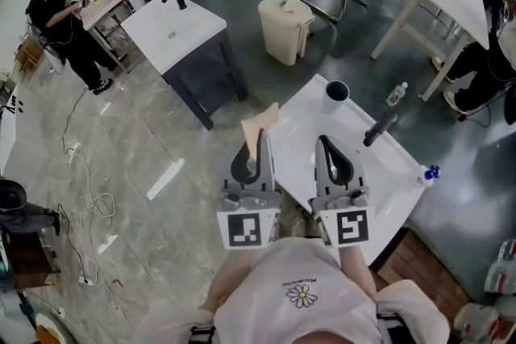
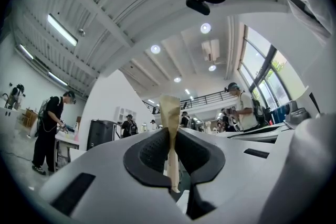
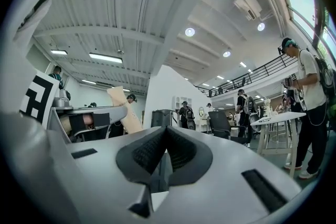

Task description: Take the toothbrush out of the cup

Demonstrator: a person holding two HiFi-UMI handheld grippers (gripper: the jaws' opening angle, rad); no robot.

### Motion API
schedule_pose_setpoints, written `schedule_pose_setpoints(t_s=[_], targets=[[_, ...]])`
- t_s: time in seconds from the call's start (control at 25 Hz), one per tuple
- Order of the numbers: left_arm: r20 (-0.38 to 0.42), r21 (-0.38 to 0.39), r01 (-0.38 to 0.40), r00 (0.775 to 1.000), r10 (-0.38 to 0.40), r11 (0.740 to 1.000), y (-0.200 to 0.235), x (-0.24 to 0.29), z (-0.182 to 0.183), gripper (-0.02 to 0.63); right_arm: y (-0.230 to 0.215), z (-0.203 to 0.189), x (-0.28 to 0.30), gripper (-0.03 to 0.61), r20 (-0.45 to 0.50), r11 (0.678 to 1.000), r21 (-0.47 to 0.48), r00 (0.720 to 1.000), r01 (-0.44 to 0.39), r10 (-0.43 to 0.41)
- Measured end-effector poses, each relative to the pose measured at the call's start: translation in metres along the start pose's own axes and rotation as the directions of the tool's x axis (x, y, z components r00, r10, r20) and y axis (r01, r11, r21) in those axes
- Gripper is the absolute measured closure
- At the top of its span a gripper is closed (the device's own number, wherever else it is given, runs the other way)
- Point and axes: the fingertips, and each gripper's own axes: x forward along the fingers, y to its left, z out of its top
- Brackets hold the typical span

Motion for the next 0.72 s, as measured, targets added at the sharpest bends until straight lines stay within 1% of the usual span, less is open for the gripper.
schedule_pose_setpoints(t_s=[0.2,0.44,0.72], targets=[[-0.002,-0.019,0.005,1.000,-0.005,1.000,0.000,-0.001,0.001,0.571,0.001,-0.003,-0.001,0.566,-0.010,1.000,-0.006,1.000,-0.002,0.002],[-0.003,-0.013,-0.018,1.000,0.018,1.000,0.008,0.000,0.003,0.571,0.003,0.001,0.002,0.566,0.008,1.000,0.009,1.000,-0.004,0.004],[-0.008,-0.007,-0.028,1.000,0.028,1.000,0.012,0.000,0.002,0.571,0.004,-0.001,0.004,0.566,0.001,1.000,0.006,1.000,-0.010,0.010]])
